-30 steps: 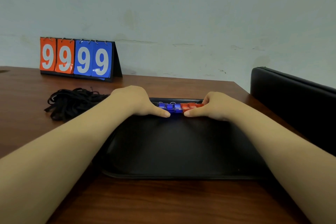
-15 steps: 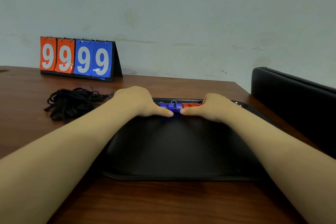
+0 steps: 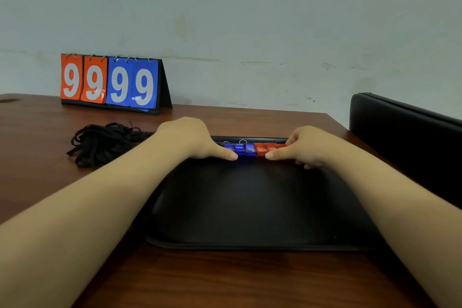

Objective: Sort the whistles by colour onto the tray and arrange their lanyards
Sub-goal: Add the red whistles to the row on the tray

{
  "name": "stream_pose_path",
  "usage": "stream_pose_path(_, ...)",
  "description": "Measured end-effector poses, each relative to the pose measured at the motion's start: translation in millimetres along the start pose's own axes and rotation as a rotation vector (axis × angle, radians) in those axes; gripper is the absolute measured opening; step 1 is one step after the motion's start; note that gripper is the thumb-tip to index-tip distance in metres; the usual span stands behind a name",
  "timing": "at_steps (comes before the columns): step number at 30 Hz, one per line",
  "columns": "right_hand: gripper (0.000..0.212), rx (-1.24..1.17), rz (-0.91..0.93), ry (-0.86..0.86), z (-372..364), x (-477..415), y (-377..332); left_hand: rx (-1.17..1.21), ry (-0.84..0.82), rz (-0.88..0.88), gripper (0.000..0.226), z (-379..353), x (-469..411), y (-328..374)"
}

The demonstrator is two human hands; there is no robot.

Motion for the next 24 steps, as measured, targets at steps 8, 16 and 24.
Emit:
stream_pose_path(8,0.068,0.013,-0.009,0.018,-2,-3,-1,0.017,0.021,-0.001,0.074,1,2,1)
stream_pose_path(16,0.051,-0.138,-0.051,-0.058,8,8,3,0.092,-0.11,0.04,0.065,7,7,-9)
stream_pose_path(24,0.039,-0.306,-0.095,-0.101,13,13,10,0.23,-0.131,0.055,0.04,11,4,-16)
Point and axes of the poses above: each hand's wrist, its own x-axis away from the middle knuckle, its own z-axis out of the back of the hand, y = z × x, the point moved 4 cm from there along -x, towards the middle knuckle, and after that the axes turned 2 degrees about -y, right-handed, at the moved point
